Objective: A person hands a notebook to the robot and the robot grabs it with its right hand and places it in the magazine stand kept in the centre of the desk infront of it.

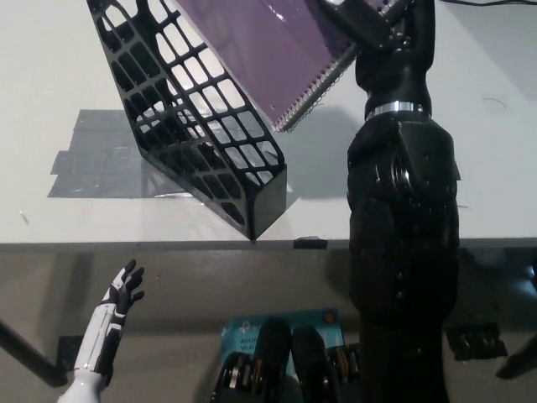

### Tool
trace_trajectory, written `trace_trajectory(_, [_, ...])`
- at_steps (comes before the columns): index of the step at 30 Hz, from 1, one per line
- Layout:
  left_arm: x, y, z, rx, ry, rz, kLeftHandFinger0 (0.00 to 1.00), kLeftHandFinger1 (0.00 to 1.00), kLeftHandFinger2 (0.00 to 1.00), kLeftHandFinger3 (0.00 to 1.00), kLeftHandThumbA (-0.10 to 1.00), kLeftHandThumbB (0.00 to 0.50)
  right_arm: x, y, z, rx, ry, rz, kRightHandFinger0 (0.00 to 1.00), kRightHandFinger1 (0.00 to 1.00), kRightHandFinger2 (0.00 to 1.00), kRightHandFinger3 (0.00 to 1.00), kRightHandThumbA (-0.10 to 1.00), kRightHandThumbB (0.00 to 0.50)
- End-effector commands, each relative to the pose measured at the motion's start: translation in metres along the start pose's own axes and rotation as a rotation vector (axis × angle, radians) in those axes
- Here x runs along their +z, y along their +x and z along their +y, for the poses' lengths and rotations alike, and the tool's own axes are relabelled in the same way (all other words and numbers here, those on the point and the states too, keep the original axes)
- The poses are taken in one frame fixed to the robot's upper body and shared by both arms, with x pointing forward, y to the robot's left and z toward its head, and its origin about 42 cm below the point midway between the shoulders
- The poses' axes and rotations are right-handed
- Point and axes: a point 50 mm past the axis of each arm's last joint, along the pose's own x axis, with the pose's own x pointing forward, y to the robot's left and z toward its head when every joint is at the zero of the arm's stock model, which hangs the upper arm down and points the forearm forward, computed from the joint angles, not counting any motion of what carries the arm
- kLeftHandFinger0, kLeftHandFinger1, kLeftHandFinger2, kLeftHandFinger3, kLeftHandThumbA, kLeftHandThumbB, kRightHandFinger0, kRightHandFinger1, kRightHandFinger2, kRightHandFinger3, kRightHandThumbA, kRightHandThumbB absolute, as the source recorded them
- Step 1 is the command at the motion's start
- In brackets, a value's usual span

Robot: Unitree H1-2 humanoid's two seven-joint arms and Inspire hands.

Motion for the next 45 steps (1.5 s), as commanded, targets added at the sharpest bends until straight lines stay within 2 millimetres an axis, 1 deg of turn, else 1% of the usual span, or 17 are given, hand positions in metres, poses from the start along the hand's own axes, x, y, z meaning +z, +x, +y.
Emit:
trace_trajectory(1, [0.008, 0.007, 0.006, -0.002, 0.013, -0.061, 0.96, 1.00, 1.00, 1.00, 1.00, 0.500, 0.045, 0.000, 0.051, 0.113, 0.127, -0.186, 0.00, 0.00, 0.00, 0.00, 1.00, 0.050])
trace_trajectory(4, [0.008, 0.008, 0.006, -0.002, 0.010, -0.061, 0.96, 1.00, 1.00, 1.00, 1.00, 0.500, 0.051, 0.000, 0.053, 0.110, 0.122, -0.212, 0.00, 0.00, 0.00, 0.00, 1.00, 0.068])
trace_trajectory(6, [0.008, 0.007, 0.006, -0.002, 0.015, -0.060, 0.96, 1.00, 1.00, 1.00, 1.00, 0.500, 0.053, 0.000, 0.053, 0.105, 0.124, -0.214, 0.00, 0.00, 0.00, 0.00, 1.00, 0.070])
trace_trajectory(14, [0.008, 0.007, 0.006, -0.004, 0.015, -0.061, 0.96, 1.00, 1.00, 1.00, 1.00, 0.500, 0.059, -0.003, 0.057, 0.127, 0.133, -0.245, 0.00, 0.00, 0.00, 0.00, 1.00, 0.056])
trace_trajectory(16, [0.008, 0.007, 0.006, -0.002, 0.013, -0.060, 0.96, 1.00, 1.00, 1.00, 1.00, 0.500, 0.059, -0.003, 0.058, 0.132, 0.129, -0.242, 0.00, 0.00, 0.00, 0.00, 1.00, 0.048])
trace_trajectory(17, [0.008, 0.008, 0.006, -0.002, 0.015, -0.061, 0.96, 1.00, 1.00, 1.00, 1.00, 0.500, 0.059, -0.004, 0.060, 0.132, 0.121, -0.238, 0.00, 0.00, 0.00, 0.00, 1.00, 0.033])
trace_trajectory(18, [0.008, 0.008, 0.006, -0.002, 0.015, -0.061, 0.96, 1.00, 1.00, 1.00, 1.00, 0.500, 0.059, -0.004, 0.060, 0.132, 0.121, -0.238, 0.00, 0.00, 0.00, 0.00, 1.00, 0.033])
trace_trajectory(20, [0.009, 0.008, 0.006, -0.002, 0.022, -0.063, 0.96, 1.00, 1.00, 1.00, 1.00, 0.500, 0.056, -0.004, 0.061, 0.137, 0.127, -0.230, 0.00, 0.00, 0.00, 0.00, 1.00, 0.031])
trace_trajectory(24, [0.009, 0.009, 0.007, -0.004, 0.022, -0.065, 0.96, 1.00, 1.00, 1.00, 1.00, 0.500, 0.045, -0.005, 0.062, 0.137, 0.139, -0.206, 0.00, 0.00, 0.00, 0.00, 1.00, 0.045])
trace_trajectory(26, [0.010, 0.010, 0.007, -0.004, 0.018, -0.067, 0.96, 1.00, 1.00, 1.00, 1.00, 0.500, 0.043, -0.004, 0.063, 0.136, 0.134, -0.202, 0.00, 0.00, 0.00, 0.00, 1.00, 0.040])
trace_trajectory(28, [0.011, 0.011, 0.007, -0.004, 0.019, -0.071, 0.96, 1.00, 1.00, 1.00, 1.00, 0.500, 0.039, -0.003, 0.064, 0.136, 0.128, -0.190, 0.00, 0.00, 0.00, 0.00, 1.00, 0.046])
trace_trajectory(31, [0.011, 0.012, 0.007, -0.005, 0.020, -0.072, 0.95, 1.00, 1.00, 1.00, 1.00, 0.500, 0.035, -0.004, 0.065, 0.135, 0.126, -0.183, 0.00, 0.00, 0.00, 0.00, 1.00, 0.037])
trace_trajectory(33, [0.011, 0.012, 0.006, -0.008, 0.021, -0.073, 0.96, 1.00, 1.00, 1.00, 1.00, 0.500, 0.031, -0.005, 0.069, 0.125, 0.095, -0.170, 0.00, 0.00, 0.00, 0.00, 1.00, 0.041])
trace_trajectory(35, [0.012, 0.013, 0.006, -0.009, 0.022, -0.076, 0.97, 1.00, 1.00, 1.00, 1.00, 0.500, 0.029, -0.007, 0.070, 0.126, 0.090, -0.168, 0.00, 0.00, 0.00, 0.00, 1.00, 0.055])
trace_trajectory(38, [0.013, 0.014, 0.005, -0.012, 0.013, -0.078, 0.97, 1.00, 1.00, 1.00, 1.00, 0.500, 0.026, -0.008, 0.073, 0.134, 0.093, -0.162, 0.00, 0.00, 0.00, 0.00, 1.00, 0.057])
trace_trajectory(45, [0.013, 0.015, 0.007, -0.014, 0.020, -0.081, 0.97, 1.00, 1.00, 1.00, 1.00, 0.500, 0.015, -0.007, 0.072, 0.123, 0.073, -0.150, 0.00, 0.00, 0.00, 0.00, 1.00, 0.016])
